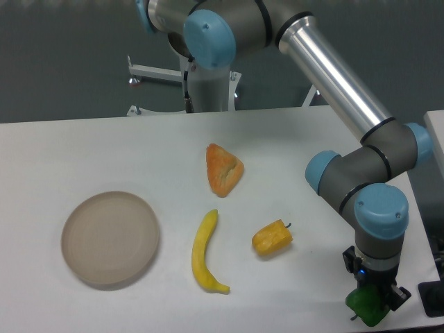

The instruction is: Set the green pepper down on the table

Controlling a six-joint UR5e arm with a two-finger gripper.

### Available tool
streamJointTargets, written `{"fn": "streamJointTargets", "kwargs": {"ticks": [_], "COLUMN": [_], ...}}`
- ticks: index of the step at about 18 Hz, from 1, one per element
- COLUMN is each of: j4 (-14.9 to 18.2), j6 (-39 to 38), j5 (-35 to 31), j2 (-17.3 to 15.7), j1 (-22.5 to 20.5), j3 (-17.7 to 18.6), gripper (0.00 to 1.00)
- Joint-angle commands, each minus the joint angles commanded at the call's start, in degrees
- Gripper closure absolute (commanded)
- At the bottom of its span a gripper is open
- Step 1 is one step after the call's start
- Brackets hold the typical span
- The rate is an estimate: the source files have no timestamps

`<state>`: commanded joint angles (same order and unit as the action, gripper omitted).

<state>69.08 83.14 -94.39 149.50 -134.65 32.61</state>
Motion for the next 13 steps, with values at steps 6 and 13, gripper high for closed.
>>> {"fn": "streamJointTargets", "kwargs": {"ticks": [6,13], "j4": [0.3,1.0], "j6": [-0.1,-0.9], "j5": [0.0,0.4], "j2": [-0.5,-2.4], "j1": [0.0,0.9], "j3": [0.5,2.2], "gripper": [0.65,0.65]}}
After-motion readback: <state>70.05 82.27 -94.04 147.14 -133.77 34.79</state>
